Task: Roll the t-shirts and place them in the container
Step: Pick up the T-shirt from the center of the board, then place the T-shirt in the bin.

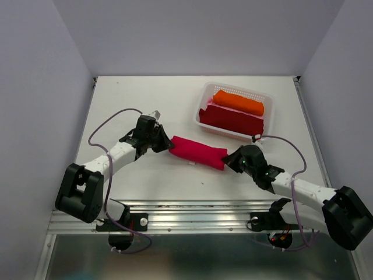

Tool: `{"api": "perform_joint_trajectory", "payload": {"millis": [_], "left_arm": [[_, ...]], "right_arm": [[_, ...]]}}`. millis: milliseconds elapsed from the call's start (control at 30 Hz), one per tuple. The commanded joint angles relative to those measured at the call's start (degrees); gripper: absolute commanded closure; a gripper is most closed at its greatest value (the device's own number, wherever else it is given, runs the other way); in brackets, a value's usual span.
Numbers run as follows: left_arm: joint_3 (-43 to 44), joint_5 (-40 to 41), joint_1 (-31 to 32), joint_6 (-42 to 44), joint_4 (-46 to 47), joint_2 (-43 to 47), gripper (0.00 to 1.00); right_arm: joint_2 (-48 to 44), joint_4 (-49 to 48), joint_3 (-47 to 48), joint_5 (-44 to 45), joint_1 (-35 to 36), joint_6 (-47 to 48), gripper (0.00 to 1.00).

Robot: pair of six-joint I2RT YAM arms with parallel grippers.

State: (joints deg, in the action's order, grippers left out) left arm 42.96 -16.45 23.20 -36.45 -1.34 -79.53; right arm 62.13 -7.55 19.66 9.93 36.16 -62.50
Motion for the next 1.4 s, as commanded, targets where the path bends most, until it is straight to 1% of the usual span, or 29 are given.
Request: {"api": "perform_joint_trajectory", "payload": {"millis": [0,367,467,667,833,900,1100,1167,1200,1267,1367], "left_arm": [[4.5,2.9,-0.1,1.7,-3.7,4.3,1.00],[8.8,3.7,-0.1,2.3,-6.3,5.6,1.00],[11.6,4.5,-0.1,3.0,-7.4,5.8,1.00],[20.0,5.0,-0.1,4.8,-10.1,5.1,1.00],[29.4,5.1,0.0,5.9,-10.6,0.3,1.00],[33.5,4.9,0.0,6.0,-10.0,-2.8,1.00],[44.8,3.0,1.6,6.5,-8.9,-12.8,1.00],[47.7,2.4,2.4,6.6,-8.9,-16.3,1.00],[50.4,2.2,2.7,6.7,-8.8,-17.4,1.00],[54.4,1.8,3.5,6.7,-8.5,-20.6,1.00],[58.1,1.3,4.4,6.7,-7.0,-25.3,1.00]], "right_arm": [[-2.6,4.1,4.9,4.0,0.4,3.3,0.99],[-3.4,4.6,8.1,4.3,0.4,4.8,0.99],[-4.3,6.3,10.3,5.8,0.4,6.2,0.99],[-4.7,8.4,17.0,9.1,0.4,10.6,0.99],[-2.8,11.2,23.7,14.5,0.4,16.7,0.99],[-1.5,12.3,27.0,15.8,-1.5,19.7,0.99],[2.3,14.5,33.6,11.9,-10.8,25.6,0.99],[2.8,14.5,34.5,11.0,-12.9,26.5,0.99],[3.5,14.5,34.9,10.0,-15.1,27.5,0.99],[4.4,14.5,36.2,9.1,-17.2,28.8,0.99],[7.2,14.5,38.0,6.8,-20.8,29.9,0.99]]}}
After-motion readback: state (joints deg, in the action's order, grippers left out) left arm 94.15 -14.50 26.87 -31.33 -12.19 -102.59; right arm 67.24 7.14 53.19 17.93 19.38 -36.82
